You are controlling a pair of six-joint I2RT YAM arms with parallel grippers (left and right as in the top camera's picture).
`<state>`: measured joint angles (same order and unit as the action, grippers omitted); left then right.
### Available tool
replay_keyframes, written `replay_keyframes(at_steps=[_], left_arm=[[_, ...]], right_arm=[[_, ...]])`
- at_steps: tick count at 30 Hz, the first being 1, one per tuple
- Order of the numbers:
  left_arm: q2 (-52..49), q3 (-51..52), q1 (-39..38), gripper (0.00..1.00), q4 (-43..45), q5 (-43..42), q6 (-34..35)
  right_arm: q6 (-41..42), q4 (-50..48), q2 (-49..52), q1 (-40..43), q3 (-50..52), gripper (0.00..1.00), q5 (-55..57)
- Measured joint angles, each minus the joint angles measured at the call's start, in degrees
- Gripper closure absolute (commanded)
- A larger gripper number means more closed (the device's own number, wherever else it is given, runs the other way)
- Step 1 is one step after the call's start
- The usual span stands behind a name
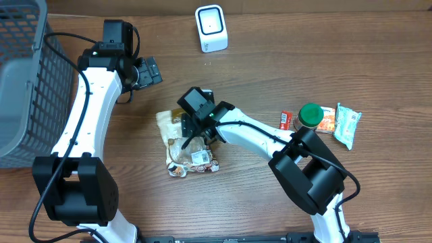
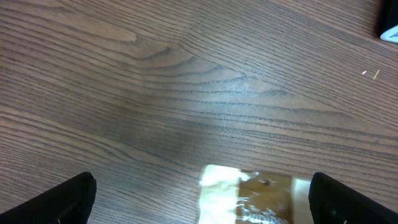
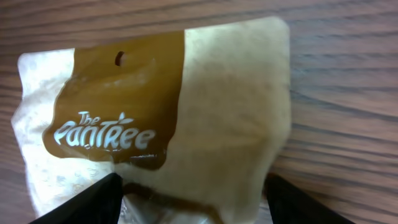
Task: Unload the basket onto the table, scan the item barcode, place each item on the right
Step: 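Move the right gripper back over the Pantree snack bag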
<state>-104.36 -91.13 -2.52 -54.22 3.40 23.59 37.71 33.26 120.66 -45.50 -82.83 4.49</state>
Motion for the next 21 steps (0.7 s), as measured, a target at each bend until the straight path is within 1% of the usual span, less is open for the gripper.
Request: replay_keyframes(at_steps=[2, 5, 10, 13, 15, 17, 21], left_arm=[[0.0, 0.0, 0.0, 0.00, 0.0, 0.0, 0.0], [0.0, 0.0, 0.0, 0.00, 0.0, 0.0, 0.0], [0.0, 0.0, 0.0, 0.00, 0.0, 0.0, 0.0], [0.0, 0.0, 0.0, 0.00, 0.0, 0.0, 0.0], [0.0, 0.0, 0.0, 0.00, 0.0, 0.0, 0.0], [0.0, 0.0, 0.0, 0.00, 0.0, 0.0, 0.0], [0.0, 0.0, 0.0, 0.00, 0.0, 0.0, 0.0]], right_arm=[[0.2, 2.3, -0.6, 0.0, 0.0, 0.15, 1.7], [1.9, 7.3, -1.6, 0.2, 0.0, 0.12, 4.0], [10.8, 15.1, -3.4, 1.4, 0.0, 0.05, 6.3], [17.4, 17.4, -4.1, 2.6, 0.2, 0.04, 6.0], [21.2, 17.8, -4.7, 3.3, 0.5, 0.00, 5.0], [24.5, 18.6, -5.8, 3.9, 0.7, 0.00, 3.5], [27.8, 21.9, -9.7, 4.9, 0.7, 0.00, 2.6]])
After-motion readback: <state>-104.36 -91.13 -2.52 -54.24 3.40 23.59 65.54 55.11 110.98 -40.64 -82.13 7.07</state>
